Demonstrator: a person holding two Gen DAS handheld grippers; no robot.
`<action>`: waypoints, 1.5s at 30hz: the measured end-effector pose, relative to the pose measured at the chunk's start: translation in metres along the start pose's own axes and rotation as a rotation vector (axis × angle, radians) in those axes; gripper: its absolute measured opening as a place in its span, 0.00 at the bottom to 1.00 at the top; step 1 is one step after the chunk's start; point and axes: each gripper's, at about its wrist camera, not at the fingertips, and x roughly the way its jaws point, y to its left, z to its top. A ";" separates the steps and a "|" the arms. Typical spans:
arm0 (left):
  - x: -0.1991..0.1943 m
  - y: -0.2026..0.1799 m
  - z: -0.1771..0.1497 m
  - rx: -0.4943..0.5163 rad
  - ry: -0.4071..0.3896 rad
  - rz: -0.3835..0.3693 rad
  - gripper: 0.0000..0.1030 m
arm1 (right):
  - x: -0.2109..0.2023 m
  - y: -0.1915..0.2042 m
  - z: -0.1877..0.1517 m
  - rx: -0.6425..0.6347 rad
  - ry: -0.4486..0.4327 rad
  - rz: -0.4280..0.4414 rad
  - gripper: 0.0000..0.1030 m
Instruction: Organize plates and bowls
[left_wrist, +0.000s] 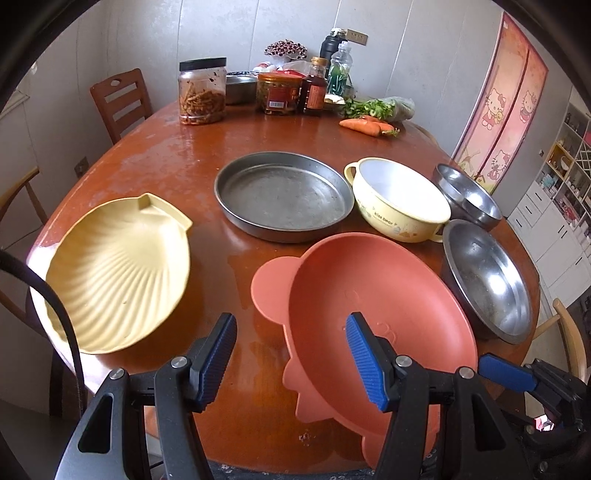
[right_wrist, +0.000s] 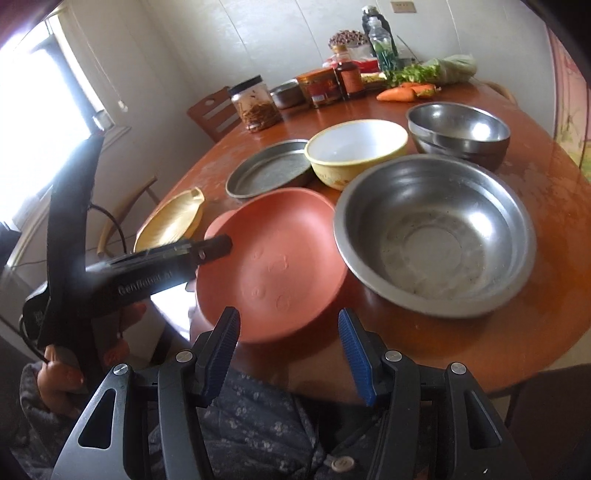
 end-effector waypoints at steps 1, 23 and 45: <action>0.001 0.000 0.000 0.000 0.000 -0.003 0.60 | 0.002 0.000 0.001 0.005 0.000 -0.004 0.56; -0.009 0.002 -0.011 0.021 -0.033 -0.051 0.41 | 0.014 0.023 0.008 -0.110 -0.060 -0.088 0.39; -0.098 0.048 0.018 -0.075 -0.208 0.008 0.42 | -0.001 0.091 0.060 -0.269 -0.166 -0.023 0.40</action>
